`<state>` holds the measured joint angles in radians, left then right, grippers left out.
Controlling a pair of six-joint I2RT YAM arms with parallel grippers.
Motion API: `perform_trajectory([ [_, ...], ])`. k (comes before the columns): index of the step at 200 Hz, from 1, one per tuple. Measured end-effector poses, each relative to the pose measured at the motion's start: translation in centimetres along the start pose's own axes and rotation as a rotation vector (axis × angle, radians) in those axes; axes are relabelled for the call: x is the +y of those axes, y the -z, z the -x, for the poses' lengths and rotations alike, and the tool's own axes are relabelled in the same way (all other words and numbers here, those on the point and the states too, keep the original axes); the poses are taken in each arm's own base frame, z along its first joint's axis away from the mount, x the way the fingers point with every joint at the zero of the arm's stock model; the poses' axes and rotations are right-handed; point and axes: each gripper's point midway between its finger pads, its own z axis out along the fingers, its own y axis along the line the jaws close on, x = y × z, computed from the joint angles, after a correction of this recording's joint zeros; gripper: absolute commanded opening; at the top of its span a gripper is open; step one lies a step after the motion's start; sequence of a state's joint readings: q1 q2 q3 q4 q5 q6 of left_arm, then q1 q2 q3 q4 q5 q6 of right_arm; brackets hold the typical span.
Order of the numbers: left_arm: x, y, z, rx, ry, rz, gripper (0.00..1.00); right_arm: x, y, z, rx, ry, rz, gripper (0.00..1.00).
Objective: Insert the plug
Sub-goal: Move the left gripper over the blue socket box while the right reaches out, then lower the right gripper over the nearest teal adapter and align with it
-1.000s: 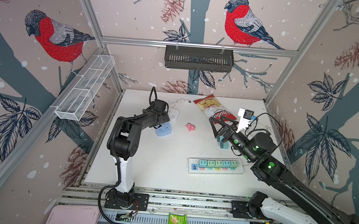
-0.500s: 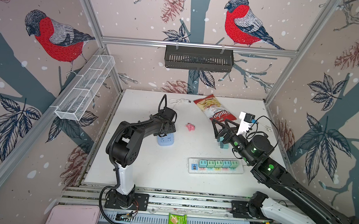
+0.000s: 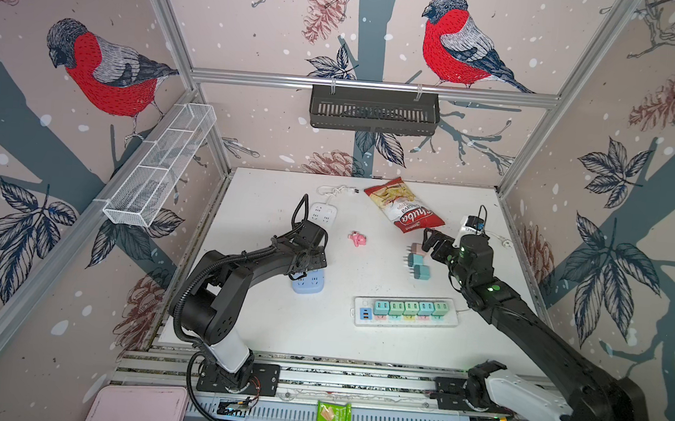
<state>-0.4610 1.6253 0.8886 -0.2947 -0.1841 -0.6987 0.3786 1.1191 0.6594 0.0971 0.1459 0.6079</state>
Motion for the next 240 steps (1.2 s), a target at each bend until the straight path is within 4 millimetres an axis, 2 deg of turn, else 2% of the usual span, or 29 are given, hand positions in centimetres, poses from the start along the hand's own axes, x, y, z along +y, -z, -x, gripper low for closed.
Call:
perform_trajectory([
  [28, -0.9, 1.5, 1.3, -0.041, 0.007, -0.045, 0.93, -0.9, -2.8, -3.0, 0.128, -0.011, -0.039, 1.0],
  [54, -1.6, 4.3, 3.5, -0.134, 0.002, -0.09, 0.93, -1.6, -4.2, -5.1, 0.208, -0.02, -0.085, 1.0],
  [73, -0.3, 7.2, 4.6, -0.259, 0.01, -0.085, 0.94, -2.0, -4.1, -6.5, 0.248, -0.02, -0.122, 1.0],
  [92, 2.1, 9.4, 3.8, -0.383, 0.012, -0.086, 0.97, -2.5, -3.3, -7.2, 0.253, -0.009, -0.157, 1.0],
  [105, 3.9, 9.5, 2.2, -0.442, -0.018, -0.095, 0.97, -3.0, -2.5, -7.3, 0.247, -0.017, -0.185, 1.0],
  [121, 6.1, 8.4, -0.5, -0.488, -0.063, -0.105, 0.97, -3.8, -1.5, -7.2, 0.236, -0.019, -0.215, 1.0],
  [133, 7.0, 7.9, -1.6, -0.508, -0.088, -0.107, 0.97, -4.2, -0.9, -7.1, 0.23, -0.028, -0.236, 1.0],
  [142, 7.2, 8.3, -1.5, -0.537, -0.094, -0.112, 0.97, -4.3, -0.5, -7.2, 0.228, -0.028, -0.245, 1.0],
  [167, 6.9, 10.6, 0.4, -0.679, -0.052, -0.16, 0.97, -4.5, 0.3, -8.2, 0.25, -0.04, -0.253, 1.0],
  [207, 7.2, 11.6, 1.0, -0.732, -0.028, -0.17, 0.97, -5.0, 0.4, -10.4, 0.315, -0.042, -0.287, 1.0],
  [240, 7.3, 11.5, 0.9, -0.733, -0.027, -0.164, 0.97, -5.8, 0.3, -11.7, 0.365, -0.026, -0.327, 1.0],
])
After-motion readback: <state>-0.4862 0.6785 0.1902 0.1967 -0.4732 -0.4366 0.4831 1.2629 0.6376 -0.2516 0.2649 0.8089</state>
